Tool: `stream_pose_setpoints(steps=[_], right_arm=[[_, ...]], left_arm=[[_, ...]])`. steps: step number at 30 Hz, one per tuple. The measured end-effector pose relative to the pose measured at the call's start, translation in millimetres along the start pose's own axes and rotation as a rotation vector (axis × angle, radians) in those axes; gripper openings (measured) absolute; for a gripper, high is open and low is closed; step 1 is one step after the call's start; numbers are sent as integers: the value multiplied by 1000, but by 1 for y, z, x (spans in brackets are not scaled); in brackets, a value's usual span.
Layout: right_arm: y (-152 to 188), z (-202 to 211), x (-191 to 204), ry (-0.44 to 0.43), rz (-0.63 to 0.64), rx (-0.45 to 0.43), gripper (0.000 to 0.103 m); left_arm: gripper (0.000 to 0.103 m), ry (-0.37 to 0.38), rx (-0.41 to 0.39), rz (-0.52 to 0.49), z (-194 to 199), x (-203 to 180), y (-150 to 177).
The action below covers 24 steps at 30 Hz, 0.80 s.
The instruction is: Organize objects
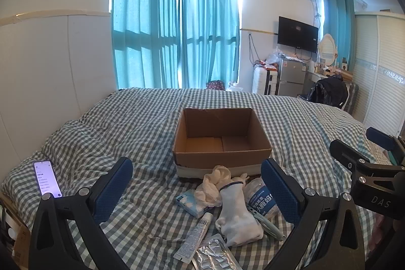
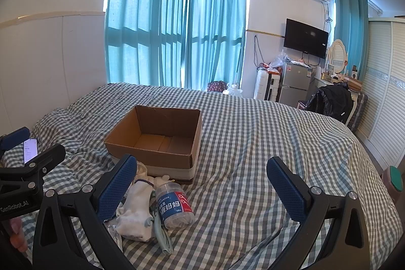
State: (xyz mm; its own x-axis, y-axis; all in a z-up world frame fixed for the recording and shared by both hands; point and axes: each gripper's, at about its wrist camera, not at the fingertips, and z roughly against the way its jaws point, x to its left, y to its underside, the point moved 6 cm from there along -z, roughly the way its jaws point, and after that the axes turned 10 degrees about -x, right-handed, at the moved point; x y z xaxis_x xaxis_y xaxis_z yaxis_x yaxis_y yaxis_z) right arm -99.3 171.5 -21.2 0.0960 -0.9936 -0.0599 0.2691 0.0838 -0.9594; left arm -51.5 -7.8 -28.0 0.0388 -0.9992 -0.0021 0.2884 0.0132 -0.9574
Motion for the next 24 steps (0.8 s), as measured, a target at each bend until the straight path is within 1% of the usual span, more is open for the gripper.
stream_pose_setpoints(steps=[24], right_arm=[[2,0,4,-6,5,-2,103]], left_arm=[[103,-10,4,11,-1,4,0]])
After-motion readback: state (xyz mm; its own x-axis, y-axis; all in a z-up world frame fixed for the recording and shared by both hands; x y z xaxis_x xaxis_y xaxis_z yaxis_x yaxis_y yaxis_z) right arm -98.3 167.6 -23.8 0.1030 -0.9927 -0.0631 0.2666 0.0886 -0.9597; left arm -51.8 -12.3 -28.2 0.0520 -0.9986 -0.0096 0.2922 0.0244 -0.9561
